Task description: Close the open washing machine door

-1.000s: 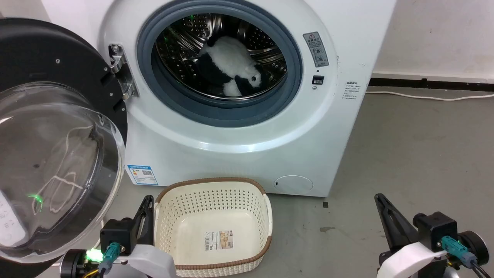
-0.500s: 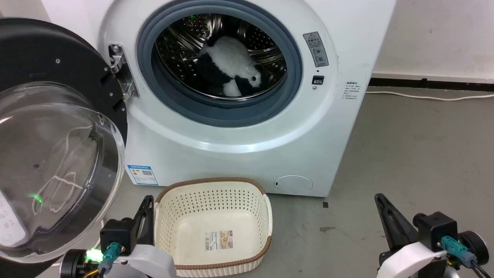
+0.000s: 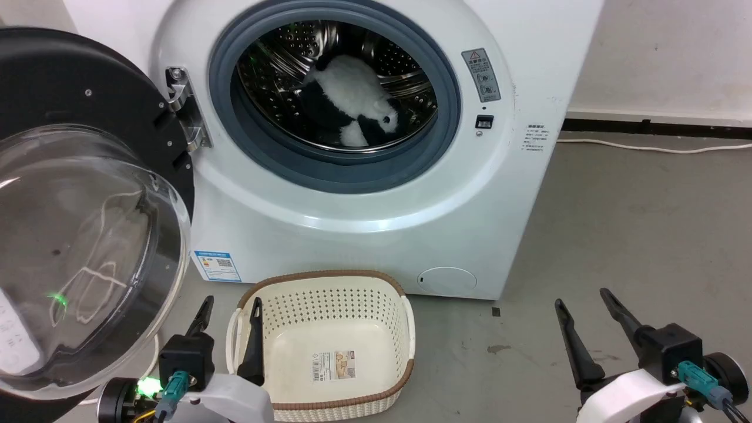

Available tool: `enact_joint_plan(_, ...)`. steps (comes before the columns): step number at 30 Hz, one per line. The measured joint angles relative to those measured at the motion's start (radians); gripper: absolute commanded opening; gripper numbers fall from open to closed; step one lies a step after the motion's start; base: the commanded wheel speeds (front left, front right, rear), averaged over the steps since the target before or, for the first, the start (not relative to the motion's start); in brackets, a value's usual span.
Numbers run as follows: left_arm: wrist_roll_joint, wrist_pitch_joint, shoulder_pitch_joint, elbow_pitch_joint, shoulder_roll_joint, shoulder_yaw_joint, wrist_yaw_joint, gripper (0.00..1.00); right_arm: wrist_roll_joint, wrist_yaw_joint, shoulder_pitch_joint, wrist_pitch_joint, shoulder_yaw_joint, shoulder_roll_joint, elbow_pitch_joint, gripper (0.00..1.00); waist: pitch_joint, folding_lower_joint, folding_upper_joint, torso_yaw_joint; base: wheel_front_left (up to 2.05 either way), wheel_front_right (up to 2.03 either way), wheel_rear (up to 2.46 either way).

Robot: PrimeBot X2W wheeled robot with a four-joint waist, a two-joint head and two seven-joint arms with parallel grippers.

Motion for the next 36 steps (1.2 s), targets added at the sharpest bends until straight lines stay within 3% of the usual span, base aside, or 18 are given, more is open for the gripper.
enact_joint_plan(36, -0.001, -0.077, 0.026, -0.015, 0.004, -0.04, 0.01, 1.0, 0.0, 0.0, 0.012, -0.076, 0.069, 0.0, 0.03, 1.0, -0.016, 0.0, 0.0, 0.184, 0.0, 0.0, 0.0)
